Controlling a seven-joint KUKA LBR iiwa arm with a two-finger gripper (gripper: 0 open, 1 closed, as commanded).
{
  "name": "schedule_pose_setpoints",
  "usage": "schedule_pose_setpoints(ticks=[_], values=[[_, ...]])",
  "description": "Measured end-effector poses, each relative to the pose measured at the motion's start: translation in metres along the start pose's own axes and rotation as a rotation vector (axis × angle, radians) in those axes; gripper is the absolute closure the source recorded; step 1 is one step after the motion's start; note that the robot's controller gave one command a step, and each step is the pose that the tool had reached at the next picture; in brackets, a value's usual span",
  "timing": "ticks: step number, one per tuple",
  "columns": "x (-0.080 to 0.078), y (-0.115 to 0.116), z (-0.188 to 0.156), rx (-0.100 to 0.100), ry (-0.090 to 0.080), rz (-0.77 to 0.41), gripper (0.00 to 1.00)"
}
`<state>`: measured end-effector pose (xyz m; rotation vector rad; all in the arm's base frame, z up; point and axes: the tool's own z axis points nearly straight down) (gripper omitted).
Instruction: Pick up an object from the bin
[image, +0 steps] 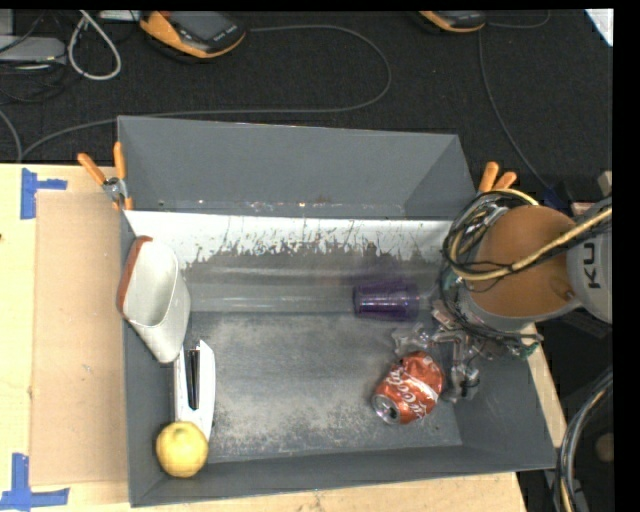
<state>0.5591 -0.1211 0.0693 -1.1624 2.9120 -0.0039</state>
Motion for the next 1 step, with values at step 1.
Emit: schedule_pose_setpoints(ticks=[1], values=[[0.0315, 0.0431, -0.0011, -0.009, 0.003, -0.024, 1.00]])
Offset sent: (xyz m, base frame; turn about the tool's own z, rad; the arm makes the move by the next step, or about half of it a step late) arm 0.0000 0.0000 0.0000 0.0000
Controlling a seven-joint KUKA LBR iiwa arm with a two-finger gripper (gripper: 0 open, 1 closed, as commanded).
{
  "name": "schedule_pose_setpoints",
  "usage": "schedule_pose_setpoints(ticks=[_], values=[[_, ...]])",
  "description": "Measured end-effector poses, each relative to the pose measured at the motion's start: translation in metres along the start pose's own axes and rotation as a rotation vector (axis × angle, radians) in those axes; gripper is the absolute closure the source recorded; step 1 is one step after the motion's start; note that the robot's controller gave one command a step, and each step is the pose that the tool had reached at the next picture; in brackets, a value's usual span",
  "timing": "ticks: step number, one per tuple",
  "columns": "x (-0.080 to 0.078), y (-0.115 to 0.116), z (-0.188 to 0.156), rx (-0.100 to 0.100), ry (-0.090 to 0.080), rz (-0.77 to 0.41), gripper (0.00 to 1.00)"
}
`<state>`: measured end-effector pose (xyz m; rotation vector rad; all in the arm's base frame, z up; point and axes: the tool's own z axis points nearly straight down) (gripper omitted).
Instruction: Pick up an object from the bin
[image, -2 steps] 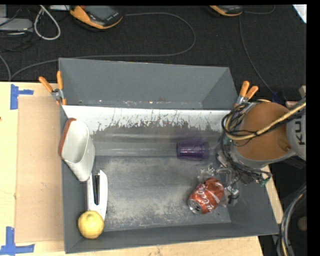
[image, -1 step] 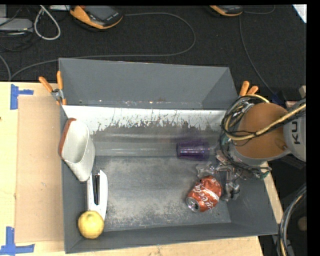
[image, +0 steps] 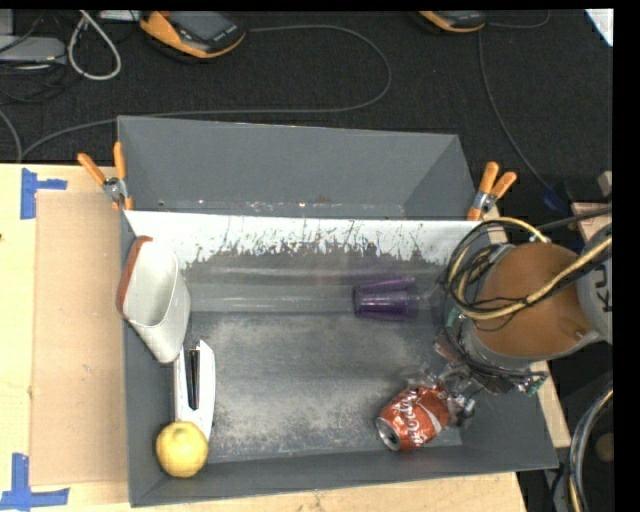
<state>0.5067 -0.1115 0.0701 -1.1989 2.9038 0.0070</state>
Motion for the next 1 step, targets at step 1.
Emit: schedule_pose_setpoints(ticks=[1], values=[[-0.0001, 0.0001, 0.0000, 0.000, 0.000, -0.001, 1.00]])
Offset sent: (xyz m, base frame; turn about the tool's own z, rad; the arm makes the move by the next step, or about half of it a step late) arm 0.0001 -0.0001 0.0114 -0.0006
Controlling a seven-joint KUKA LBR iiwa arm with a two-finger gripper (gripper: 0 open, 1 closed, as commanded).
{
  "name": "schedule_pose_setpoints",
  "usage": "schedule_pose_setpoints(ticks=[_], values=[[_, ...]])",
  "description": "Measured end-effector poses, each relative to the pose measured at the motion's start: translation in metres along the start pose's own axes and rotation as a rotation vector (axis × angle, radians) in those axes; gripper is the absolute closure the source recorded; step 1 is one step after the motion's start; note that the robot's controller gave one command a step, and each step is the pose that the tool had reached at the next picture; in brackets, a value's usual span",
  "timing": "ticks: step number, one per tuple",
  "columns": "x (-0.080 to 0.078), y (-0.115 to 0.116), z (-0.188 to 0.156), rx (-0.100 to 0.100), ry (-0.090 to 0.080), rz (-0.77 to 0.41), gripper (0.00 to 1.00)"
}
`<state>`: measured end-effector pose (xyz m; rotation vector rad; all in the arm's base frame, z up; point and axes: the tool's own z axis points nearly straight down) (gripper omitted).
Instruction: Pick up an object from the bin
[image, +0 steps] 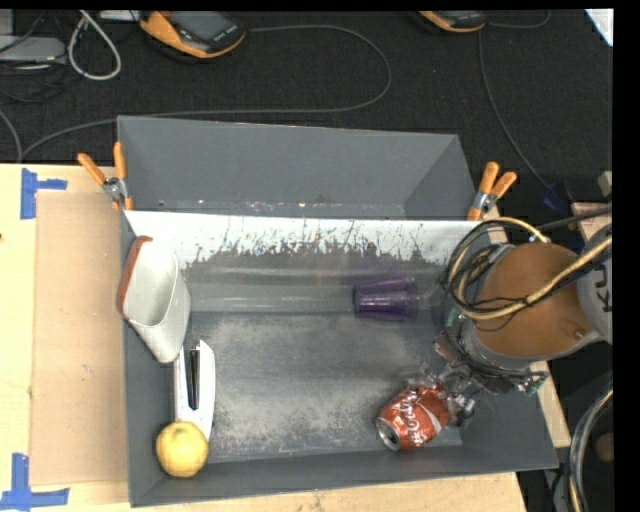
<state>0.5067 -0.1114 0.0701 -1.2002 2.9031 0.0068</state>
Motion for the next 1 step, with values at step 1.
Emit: schedule_pose_setpoints(ticks=[1], values=[[-0.0004, 0.0008, -0.0037, -0.002, 0.001, -0.002, 1.00]])
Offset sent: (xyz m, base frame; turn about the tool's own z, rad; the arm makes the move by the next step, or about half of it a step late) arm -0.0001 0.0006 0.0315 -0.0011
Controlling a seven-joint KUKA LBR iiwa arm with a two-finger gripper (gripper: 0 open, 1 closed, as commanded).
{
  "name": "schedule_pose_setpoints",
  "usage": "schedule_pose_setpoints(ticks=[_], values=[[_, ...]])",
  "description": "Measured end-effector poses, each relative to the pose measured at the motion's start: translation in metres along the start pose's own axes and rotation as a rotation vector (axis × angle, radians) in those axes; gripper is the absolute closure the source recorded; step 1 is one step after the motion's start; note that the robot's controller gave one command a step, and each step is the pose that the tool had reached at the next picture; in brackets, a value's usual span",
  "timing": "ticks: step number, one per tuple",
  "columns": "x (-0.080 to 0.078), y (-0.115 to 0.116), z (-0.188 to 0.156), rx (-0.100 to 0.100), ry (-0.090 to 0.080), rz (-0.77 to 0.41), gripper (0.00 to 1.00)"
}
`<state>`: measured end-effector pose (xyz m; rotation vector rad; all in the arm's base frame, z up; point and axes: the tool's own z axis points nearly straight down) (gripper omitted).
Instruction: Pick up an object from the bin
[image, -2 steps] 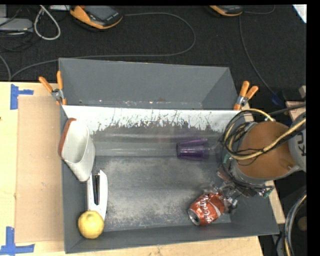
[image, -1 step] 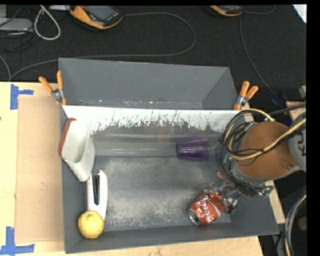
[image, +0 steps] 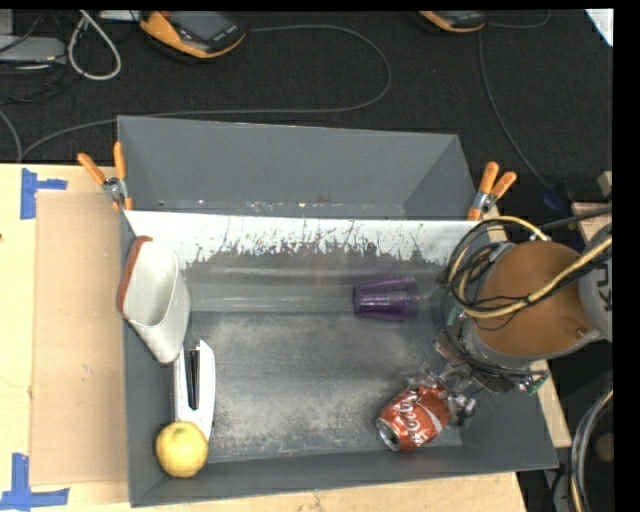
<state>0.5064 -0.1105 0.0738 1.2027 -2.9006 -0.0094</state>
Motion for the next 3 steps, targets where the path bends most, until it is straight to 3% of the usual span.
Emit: schedule_pose_setpoints(ticks=[3], values=[[0.000, 0.004, -0.065, -0.012, 0.005, 0.003, 1.00]])
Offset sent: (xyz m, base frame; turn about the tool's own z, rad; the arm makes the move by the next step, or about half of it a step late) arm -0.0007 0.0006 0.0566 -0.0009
